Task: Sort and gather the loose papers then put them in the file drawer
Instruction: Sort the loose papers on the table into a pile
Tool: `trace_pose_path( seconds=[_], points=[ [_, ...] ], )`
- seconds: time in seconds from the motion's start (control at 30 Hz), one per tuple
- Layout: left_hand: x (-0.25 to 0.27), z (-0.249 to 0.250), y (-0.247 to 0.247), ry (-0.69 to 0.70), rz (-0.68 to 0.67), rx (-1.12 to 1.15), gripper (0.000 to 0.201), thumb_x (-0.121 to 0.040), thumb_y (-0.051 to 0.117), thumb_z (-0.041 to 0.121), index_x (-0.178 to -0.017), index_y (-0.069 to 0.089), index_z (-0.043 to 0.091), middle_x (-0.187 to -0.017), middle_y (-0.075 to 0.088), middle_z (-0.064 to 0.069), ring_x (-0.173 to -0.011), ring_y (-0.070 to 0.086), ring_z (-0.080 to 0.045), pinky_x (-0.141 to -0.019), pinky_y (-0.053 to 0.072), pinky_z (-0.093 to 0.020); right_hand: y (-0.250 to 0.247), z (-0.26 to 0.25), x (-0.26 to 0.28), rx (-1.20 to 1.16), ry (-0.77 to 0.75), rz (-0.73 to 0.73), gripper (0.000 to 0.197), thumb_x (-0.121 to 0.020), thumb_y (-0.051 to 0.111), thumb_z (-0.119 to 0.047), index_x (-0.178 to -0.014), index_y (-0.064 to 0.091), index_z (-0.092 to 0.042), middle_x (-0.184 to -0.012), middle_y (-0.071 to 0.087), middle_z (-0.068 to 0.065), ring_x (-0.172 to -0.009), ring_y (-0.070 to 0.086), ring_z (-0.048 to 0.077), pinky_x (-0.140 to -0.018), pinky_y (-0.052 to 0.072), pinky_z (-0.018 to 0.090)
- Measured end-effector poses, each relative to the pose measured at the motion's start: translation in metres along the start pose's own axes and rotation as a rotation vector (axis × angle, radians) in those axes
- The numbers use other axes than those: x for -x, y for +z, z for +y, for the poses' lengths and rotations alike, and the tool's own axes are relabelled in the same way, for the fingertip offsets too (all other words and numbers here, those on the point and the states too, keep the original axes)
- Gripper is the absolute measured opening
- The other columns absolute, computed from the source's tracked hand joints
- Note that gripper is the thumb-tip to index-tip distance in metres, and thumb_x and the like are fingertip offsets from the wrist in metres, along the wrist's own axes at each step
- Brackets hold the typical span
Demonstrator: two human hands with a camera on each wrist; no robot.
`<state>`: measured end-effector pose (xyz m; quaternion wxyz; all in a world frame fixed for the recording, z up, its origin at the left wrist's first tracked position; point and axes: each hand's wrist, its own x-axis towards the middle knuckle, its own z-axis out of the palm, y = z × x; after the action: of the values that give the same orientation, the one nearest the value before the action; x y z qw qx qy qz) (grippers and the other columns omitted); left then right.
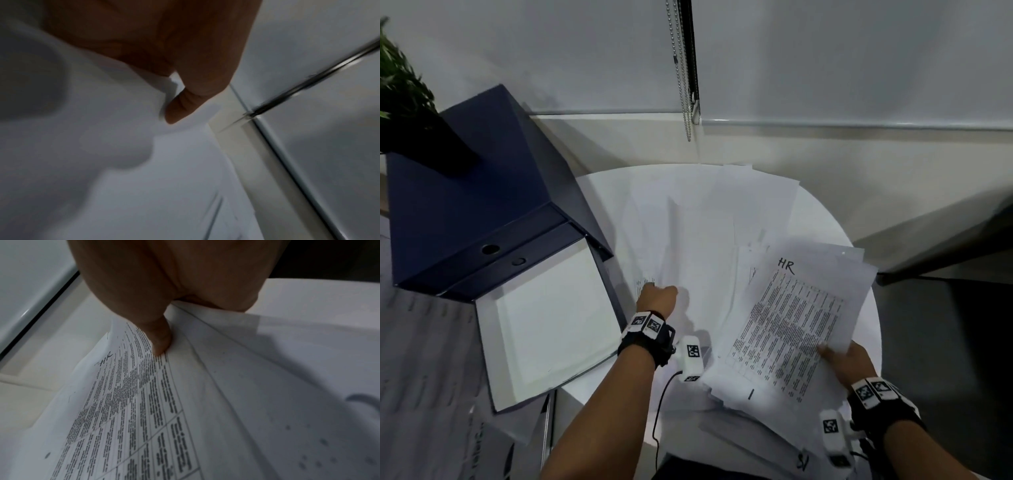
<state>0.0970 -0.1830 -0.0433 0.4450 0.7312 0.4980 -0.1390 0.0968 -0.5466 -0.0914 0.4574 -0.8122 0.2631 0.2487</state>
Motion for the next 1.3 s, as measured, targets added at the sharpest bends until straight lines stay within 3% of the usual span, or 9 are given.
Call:
trace_pose_path(
  seconds=[0.27, 0.4, 0.53, 0.67, 0.8, 0.93, 1.0, 1.1, 1.3],
  points=[
    [0.094, 0.067, -0.060, 0.708, 0.358, -0.161, 0.044, -0.096, 0.058, 0.017, -0.138, 0.049, 0.009, -0.123, 0.064, -0.021, -0.114, 0.060, -0.036, -0.089, 0.045, -0.032, -0.003, -0.010, 0.000, 0.065, -0.025, -0.047, 0.031, -0.088, 0.068, -0.013, -0.115, 0.064, -0.001, -0.106, 0.067, 0.020, -0.086, 0.061, 0.029, -0.082, 0.052, 0.040],
    [0.133, 0.097, -0.098, 0.926, 0.028, 0.493, 0.041, -0.090, 0.065, 0.003, -0.128, 0.056, 0.016, -0.125, 0.066, -0.005, -0.117, 0.063, -0.023, -0.098, 0.051, -0.039, -0.003, -0.014, -0.003, 0.091, -0.025, -0.068, 0.032, -0.088, 0.068, -0.014, -0.117, 0.063, -0.001, -0.106, 0.068, 0.021, -0.084, 0.060, 0.028, -0.081, 0.051, 0.038],
    [0.111, 0.084, -0.069, 0.745, -0.333, 0.794, 0.054, -0.088, 0.067, 0.000, -0.138, 0.047, 0.005, -0.136, 0.058, -0.015, -0.127, 0.055, -0.033, -0.105, 0.045, -0.047, -0.008, -0.027, 0.006, 0.050, -0.029, -0.115, 0.032, -0.082, 0.072, -0.010, -0.111, 0.064, 0.000, -0.100, 0.064, 0.016, -0.089, 0.060, 0.030, -0.077, 0.045, 0.034],
    [0.073, 0.025, -0.001, 0.398, -0.244, 0.093, 0.086, -0.083, 0.077, 0.030, -0.152, 0.027, 0.015, -0.150, 0.036, 0.004, -0.143, 0.032, -0.019, -0.116, 0.022, -0.030, -0.010, -0.023, 0.002, -0.001, -0.049, -0.134, 0.047, -0.056, 0.069, -0.020, -0.100, 0.065, -0.005, -0.095, 0.068, 0.015, -0.088, 0.063, 0.030, -0.076, 0.053, 0.036],
    [0.063, -0.017, 0.042, 0.427, -0.330, -0.120, 0.067, -0.086, 0.066, 0.008, -0.145, 0.036, 0.022, -0.134, 0.048, 0.013, -0.117, 0.049, -0.010, -0.094, 0.036, -0.017, -0.008, -0.001, -0.022, -0.099, 0.049, -0.116, 0.042, -0.077, 0.070, -0.005, -0.118, 0.064, -0.003, -0.108, 0.069, 0.023, -0.096, 0.066, 0.039, -0.092, 0.052, 0.056],
    [0.061, -0.018, 0.063, 0.386, -0.337, -0.189, 0.078, -0.087, 0.052, -0.005, -0.154, 0.020, 0.017, -0.150, 0.040, -0.007, -0.138, 0.039, -0.025, -0.103, 0.030, -0.021, -0.008, 0.006, -0.029, -0.319, 0.113, -0.118, 0.080, -0.071, 0.068, -0.057, -0.135, 0.054, -0.011, -0.126, 0.063, 0.011, -0.117, 0.059, 0.034, -0.108, 0.041, 0.053],
    [0.063, -0.016, 0.075, 0.434, -0.345, -0.247, 0.079, -0.085, 0.053, -0.004, -0.154, 0.018, 0.014, -0.152, 0.033, -0.011, -0.141, 0.032, -0.026, -0.106, 0.025, -0.021, -0.007, 0.004, -0.025, -0.297, 0.056, -0.163, 0.085, -0.061, 0.074, -0.066, -0.130, 0.059, -0.017, -0.121, 0.067, 0.006, -0.112, 0.062, 0.030, -0.105, 0.044, 0.051],
    [0.060, -0.009, 0.090, 0.450, -0.397, -0.376, 0.077, -0.087, 0.058, 0.011, -0.153, 0.018, 0.013, -0.148, 0.030, -0.013, -0.139, 0.032, -0.028, -0.110, 0.028, -0.030, -0.006, -0.016, -0.004, -0.041, -0.064, -0.150, 0.049, -0.067, 0.086, -0.035, -0.106, 0.066, -0.014, -0.104, 0.072, 0.009, -0.092, 0.067, 0.025, -0.086, 0.053, 0.040],
    [-0.003, 0.040, 0.062, 0.395, 0.127, -0.275, 0.057, -0.082, 0.066, 0.044, -0.129, 0.051, 0.014, -0.136, 0.043, -0.015, -0.122, 0.049, -0.036, -0.098, 0.047, -0.047, 0.000, -0.008, -0.013, 0.049, -0.017, -0.067, 0.037, -0.072, 0.083, -0.016, -0.100, 0.060, -0.014, -0.098, 0.068, 0.010, -0.090, 0.064, 0.029, -0.086, 0.052, 0.039]
  ],
)
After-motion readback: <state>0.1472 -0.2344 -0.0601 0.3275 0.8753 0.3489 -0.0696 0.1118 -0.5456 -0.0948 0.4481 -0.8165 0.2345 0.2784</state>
